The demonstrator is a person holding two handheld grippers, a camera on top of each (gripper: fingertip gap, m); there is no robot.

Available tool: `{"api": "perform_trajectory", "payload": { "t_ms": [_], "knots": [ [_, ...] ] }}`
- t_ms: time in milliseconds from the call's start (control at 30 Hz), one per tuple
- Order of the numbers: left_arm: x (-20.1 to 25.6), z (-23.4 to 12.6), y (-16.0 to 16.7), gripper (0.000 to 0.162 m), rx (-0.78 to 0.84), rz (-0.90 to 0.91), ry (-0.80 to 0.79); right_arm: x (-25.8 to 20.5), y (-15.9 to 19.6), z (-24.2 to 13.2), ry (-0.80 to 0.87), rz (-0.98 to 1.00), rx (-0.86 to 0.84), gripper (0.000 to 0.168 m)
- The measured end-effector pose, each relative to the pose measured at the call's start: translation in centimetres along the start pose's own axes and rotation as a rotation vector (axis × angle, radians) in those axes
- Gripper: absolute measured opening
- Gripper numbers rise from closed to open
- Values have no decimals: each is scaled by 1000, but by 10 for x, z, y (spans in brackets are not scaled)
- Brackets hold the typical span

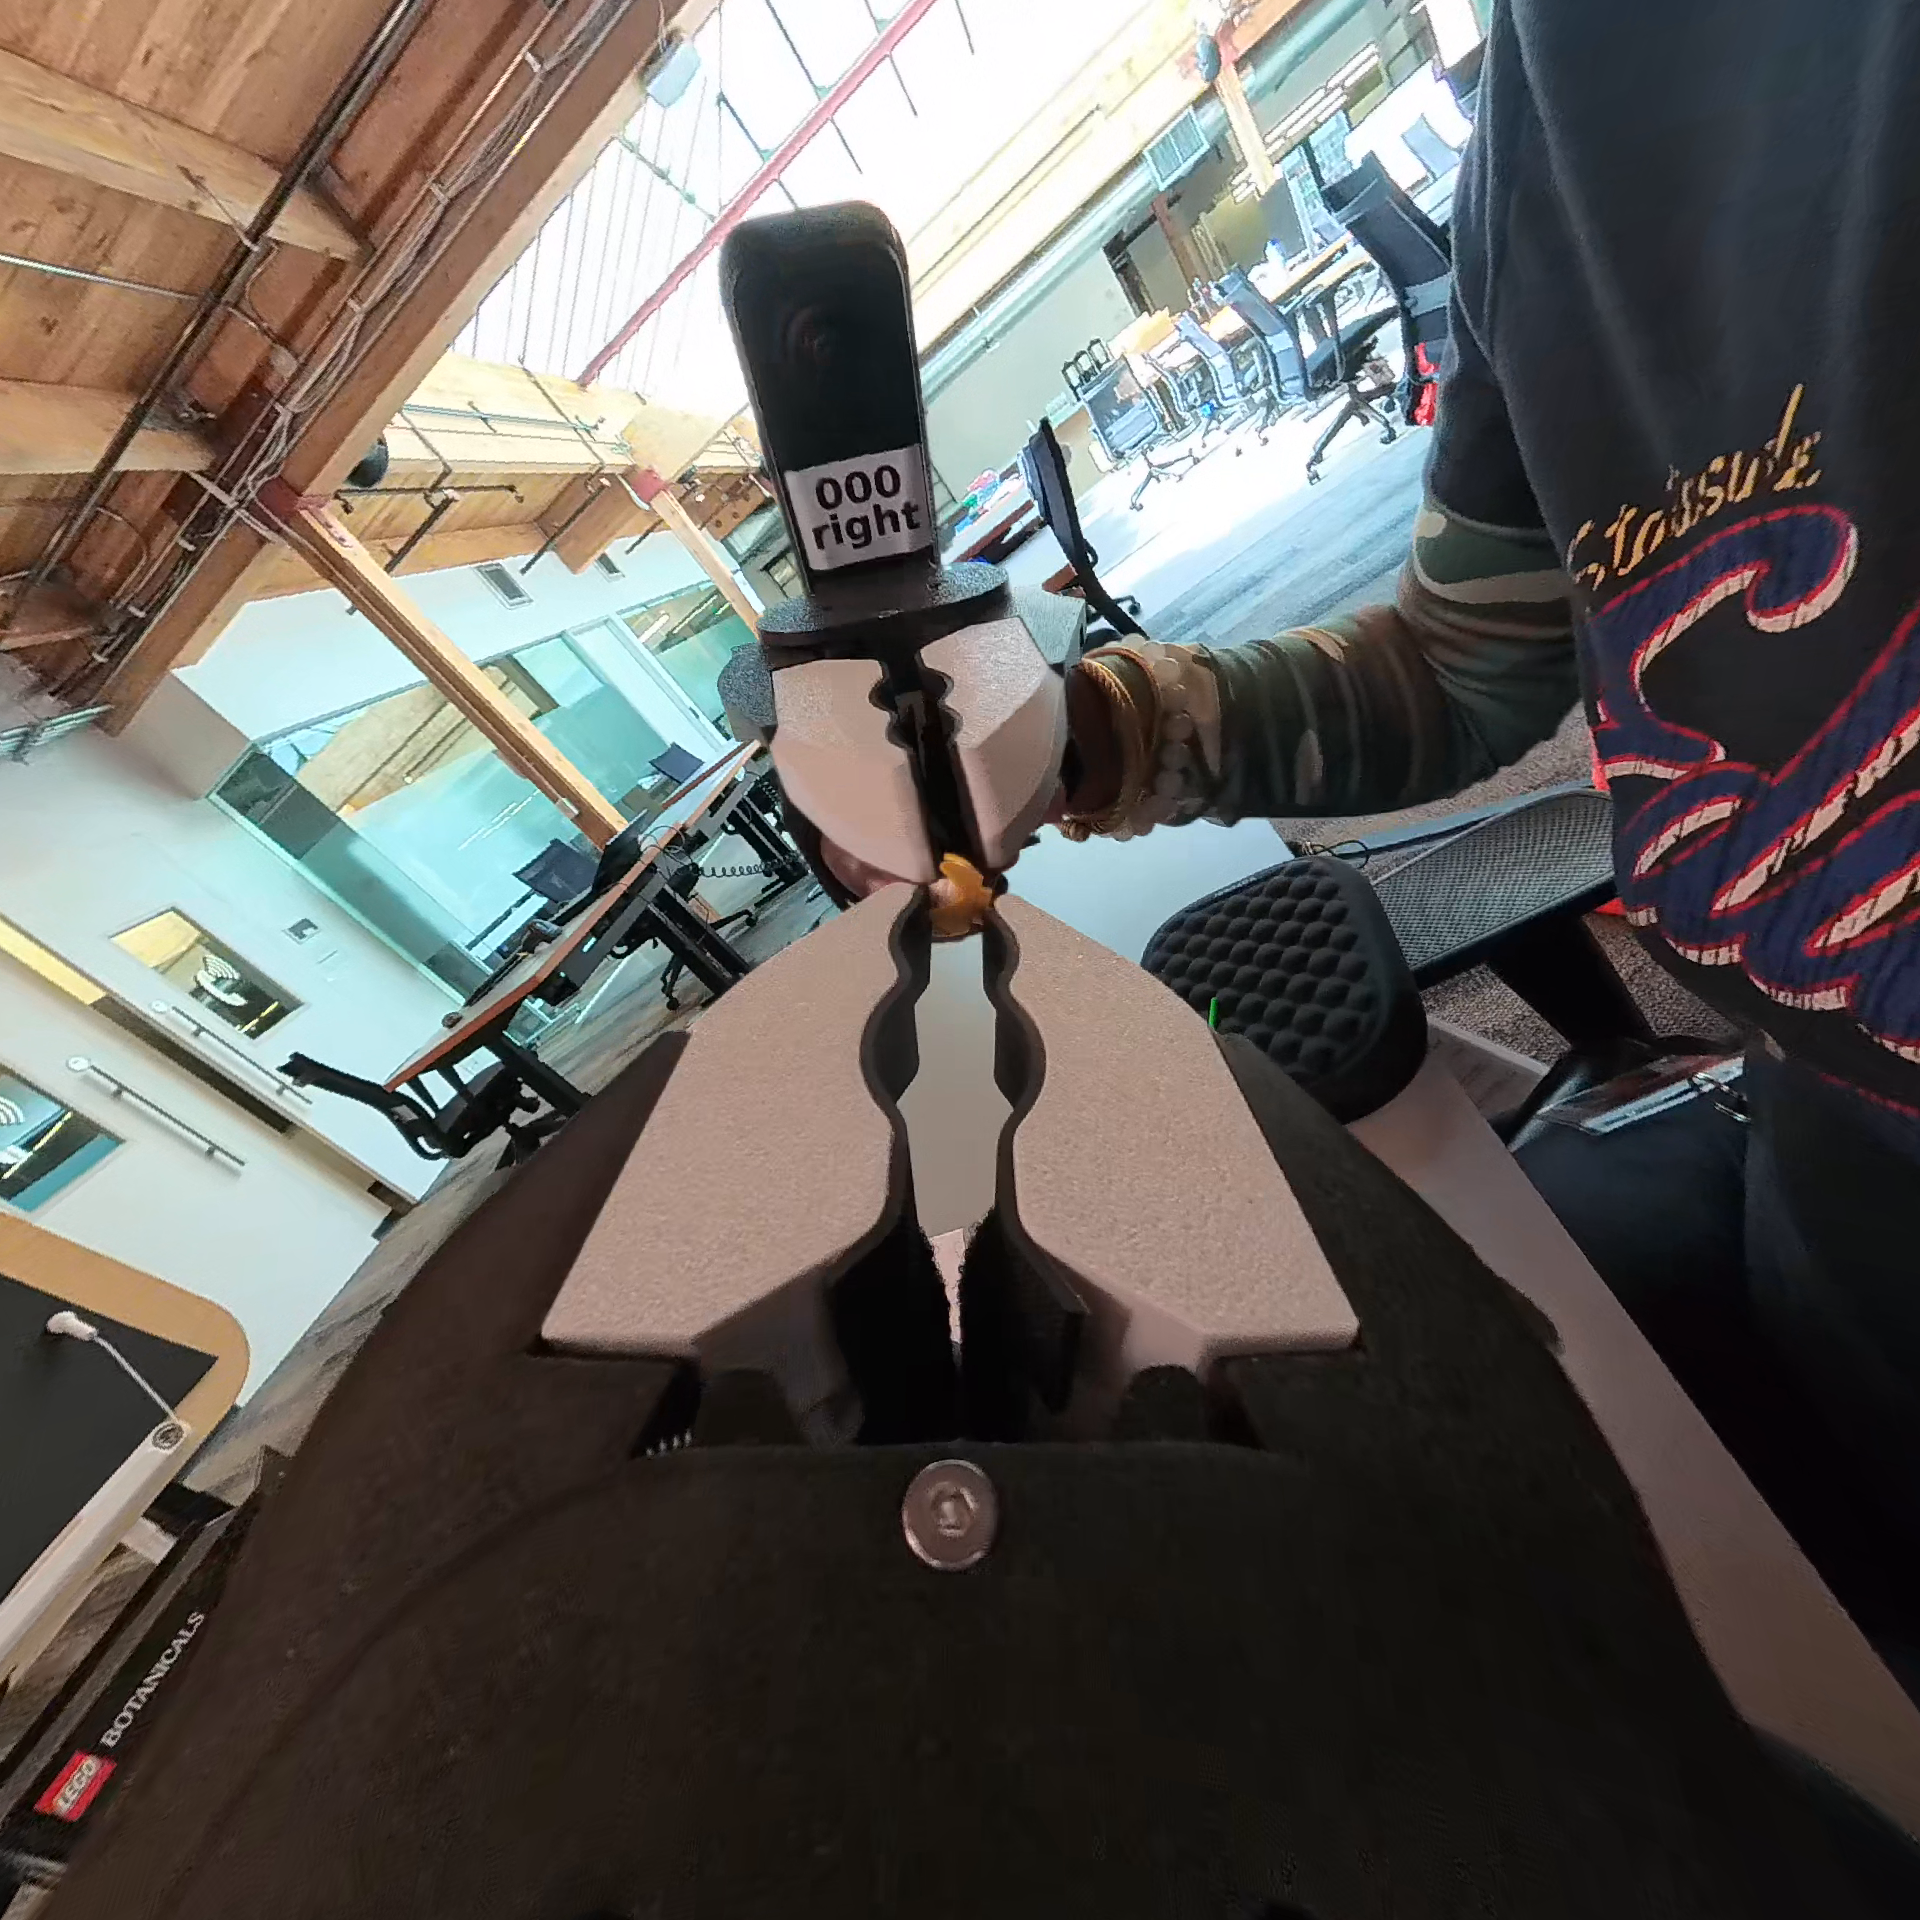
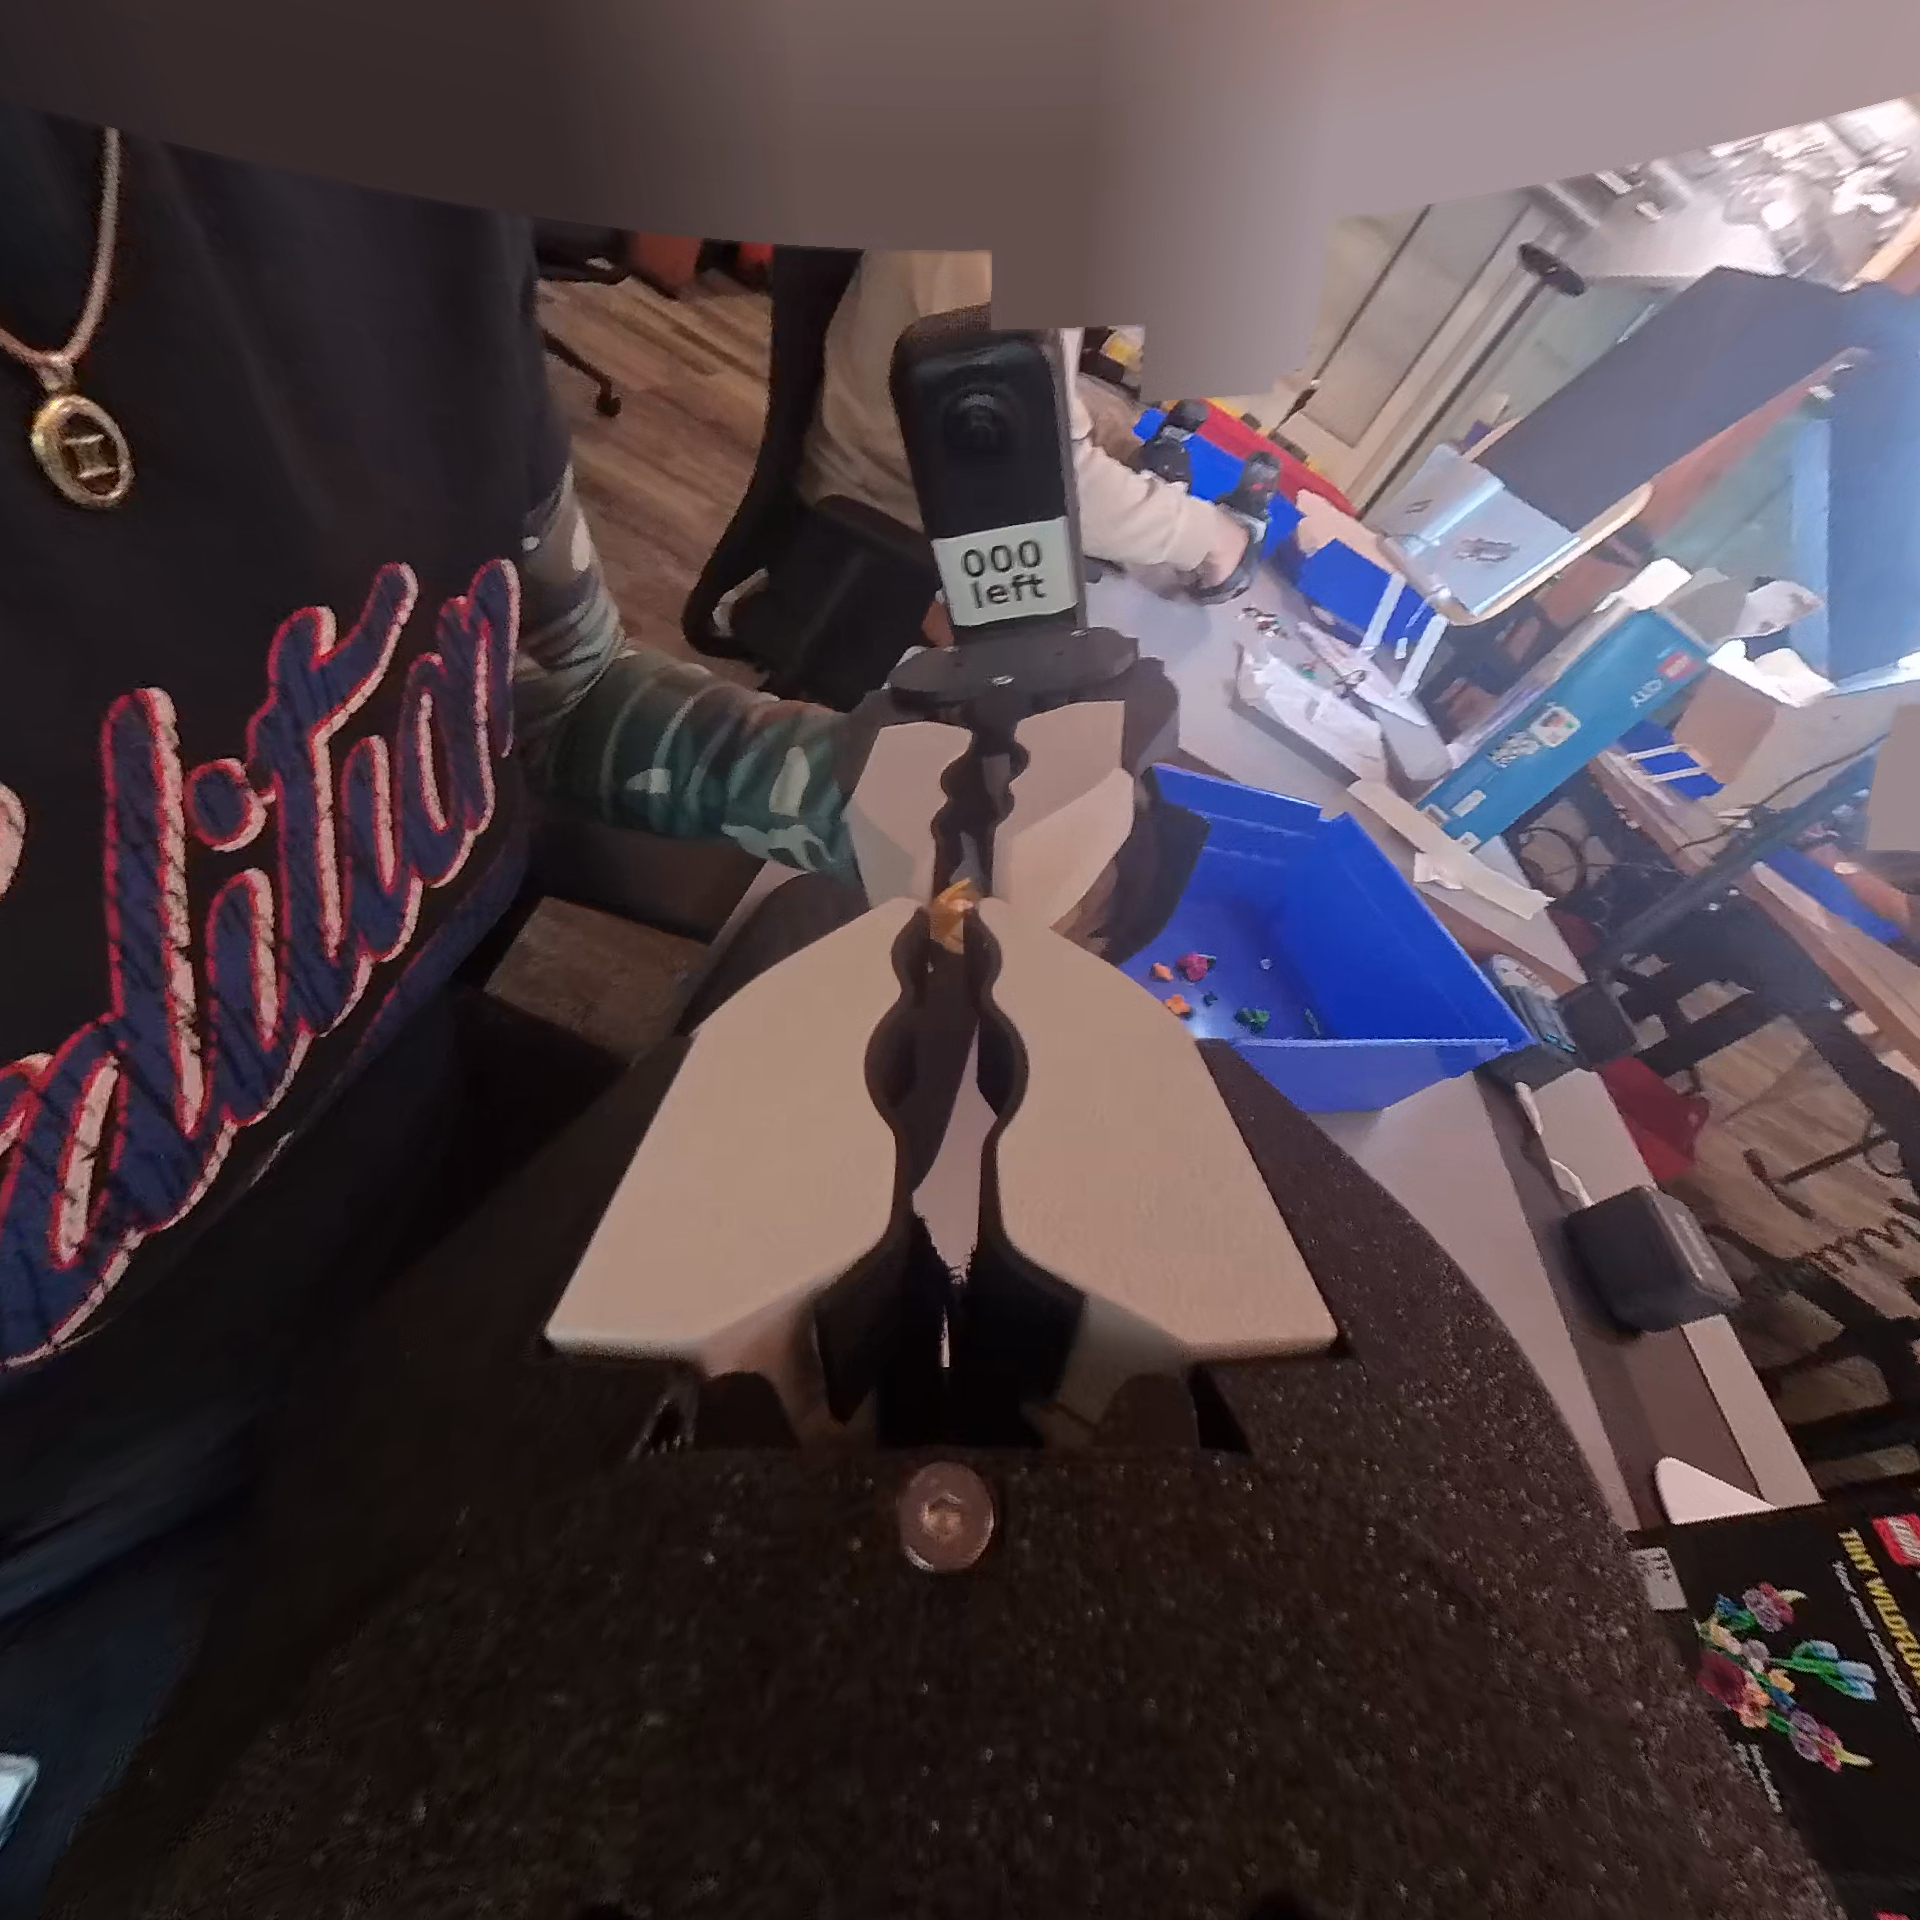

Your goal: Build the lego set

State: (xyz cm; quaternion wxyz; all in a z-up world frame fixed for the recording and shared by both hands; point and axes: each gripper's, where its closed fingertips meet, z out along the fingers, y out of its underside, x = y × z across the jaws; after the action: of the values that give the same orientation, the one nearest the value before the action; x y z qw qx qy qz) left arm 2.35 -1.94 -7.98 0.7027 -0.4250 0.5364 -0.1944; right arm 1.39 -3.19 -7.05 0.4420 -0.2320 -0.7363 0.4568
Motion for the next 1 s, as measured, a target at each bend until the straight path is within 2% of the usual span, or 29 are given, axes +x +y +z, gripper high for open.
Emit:
{"api": "perform_trajectory", "payload": {
  "t_ms": [267,400,467,567,733,833,1000],
  "knots": [
    [10,0,8,10,-48,-28,74,-7,11,2,-82,-28,-92,3],
    [2,-3,19,17,-122,-53,-4,-7,21,0,-64,-42,-152,0],
    [-6,-14,25,25,-164,-88,-69,-8,38,-3,-29,-35,-234,1],
    [-16,-42,39,25,-245,-161,-178,-15,89,-6,34,-42,-452,1],
    [-31,-104,72,26,-520,-291,-404,-39,177,-16,88,-104,-827,1],
    [-22,-128,84,32,-605,-425,-428,-48,195,-17,92,-69,-870,2],
    [-17,-145,92,36,-613,-560,-453,-50,201,-20,84,3,-874,2]
  ]
}}
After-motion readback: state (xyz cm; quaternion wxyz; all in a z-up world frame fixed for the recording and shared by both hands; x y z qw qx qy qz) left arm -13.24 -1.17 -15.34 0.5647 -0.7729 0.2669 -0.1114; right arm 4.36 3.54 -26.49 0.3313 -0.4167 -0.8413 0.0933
